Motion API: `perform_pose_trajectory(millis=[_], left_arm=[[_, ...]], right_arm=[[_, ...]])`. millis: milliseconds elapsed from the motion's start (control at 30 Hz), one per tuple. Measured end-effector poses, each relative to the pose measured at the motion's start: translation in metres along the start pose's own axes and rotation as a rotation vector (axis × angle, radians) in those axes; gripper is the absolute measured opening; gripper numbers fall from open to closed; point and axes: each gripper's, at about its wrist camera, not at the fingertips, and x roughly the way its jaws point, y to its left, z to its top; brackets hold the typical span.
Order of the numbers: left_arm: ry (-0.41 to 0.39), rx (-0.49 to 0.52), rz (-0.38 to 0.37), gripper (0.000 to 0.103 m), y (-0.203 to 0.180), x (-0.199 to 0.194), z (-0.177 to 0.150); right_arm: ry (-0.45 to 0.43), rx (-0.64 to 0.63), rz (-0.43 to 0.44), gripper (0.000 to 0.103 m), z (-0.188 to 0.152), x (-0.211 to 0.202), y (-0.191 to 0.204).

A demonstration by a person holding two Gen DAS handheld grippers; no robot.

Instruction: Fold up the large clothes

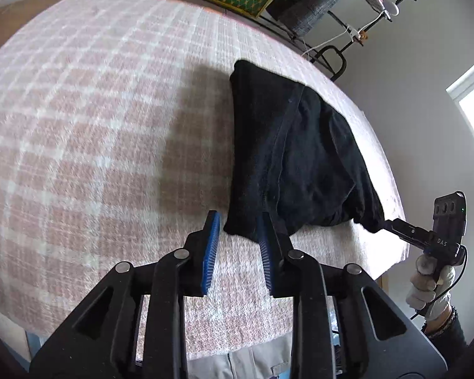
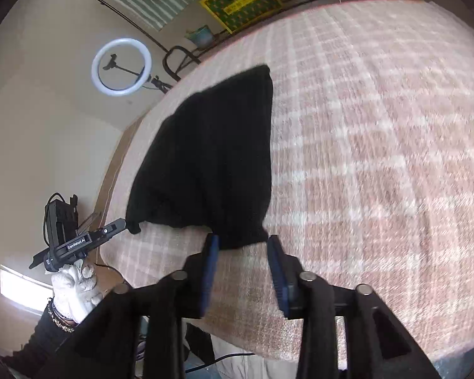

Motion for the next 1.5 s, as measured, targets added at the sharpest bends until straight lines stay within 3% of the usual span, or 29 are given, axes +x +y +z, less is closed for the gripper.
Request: perform_pose_trajectory(millis=[133,300,433,500,633,667,767,800,867,967,1067,1100,1133,1200,1233,1267,1300,1333,1400,1500], left_arm=[[-0.071,0.033,-0.003,0.029,-0.016,-0.017,0.015],[-0.027,0.208,-0.056,0.029,-0.078,0.006,0.008],[0.029,0.338,-0.033,0.033,-0.106,0.031,-0.005],[0.049,0.359,-0.011,0.033,-0.106,0.042,-0.007],[0.063,0.374,0.028,0.033,-0.102,0.058,-0.007],[0.067,0.376,0.029,0.033,-0.1,0.06,-0.007],[0.071,0.393,0.044,0.032,-0.1,0.064,-0.009],[0.074,0.395,0.046,0.025,-0.099,0.065,-0.009],[0.073,0.383,0.06,0.005,-0.095,0.066,-0.007],[0.069,0.337,0.033,0.003,-0.085,0.059,-0.001],[0.049,0.333,0.025,0.003,-0.082,0.048,0.001],[0.042,0.333,0.02,0.003,-0.083,0.044,0.002],[0.034,0.33,0.016,0.003,-0.085,0.04,0.002],[0.03,0.328,0.004,0.003,-0.09,0.034,0.006],[0.021,0.327,-0.002,0.003,-0.093,0.03,0.01],[0.006,0.325,-0.007,0.003,-0.096,0.025,0.016],[-0.011,0.32,-0.009,0.008,-0.099,0.018,0.022],[-0.028,0.313,-0.012,0.013,-0.1,0.014,0.031],[-0.058,0.282,-0.013,0.044,-0.095,0.009,0.053],[-0.068,0.175,-0.029,0.05,-0.073,0.014,0.087]], right_arm=[[-0.053,-0.002,0.032,0.043,0.02,-0.012,0.002],[-0.029,-0.176,0.055,0.042,0.015,0.01,0.045],[0.016,-0.463,-0.099,0.043,-0.009,0.038,0.091],[0.047,-0.515,-0.128,0.043,-0.015,0.053,0.1],[0.044,-0.623,-0.291,0.043,-0.021,0.072,0.108],[0.044,-0.645,-0.327,0.041,-0.023,0.075,0.108],[0.048,-0.679,-0.42,0.01,-0.024,0.083,0.108],[0.049,-0.673,-0.421,0.002,-0.022,0.083,0.107],[0.038,-0.646,-0.394,0.001,-0.019,0.076,0.105],[-0.006,-0.634,-0.365,0.0,-0.014,0.058,0.107],[-0.021,-0.599,-0.281,0.0,-0.01,0.039,0.107],[-0.026,-0.615,-0.299,0.0,-0.011,0.037,0.108],[-0.016,-0.635,-0.321,0.0,-0.012,0.039,0.108],[0.055,-0.631,-0.285,0.003,-0.011,0.044,0.105],[0.073,-0.621,-0.274,0.008,-0.008,0.044,0.104],[0.063,-0.614,-0.255,0.023,-0.004,0.039,0.103],[0.036,-0.605,-0.23,0.032,0.001,0.032,0.102],[0.008,-0.584,-0.199,0.032,0.008,0.025,0.101],[-0.047,-0.513,-0.141,0.032,0.028,0.012,0.093],[-0.114,-0.379,-0.124,0.037,0.064,0.007,0.066]])
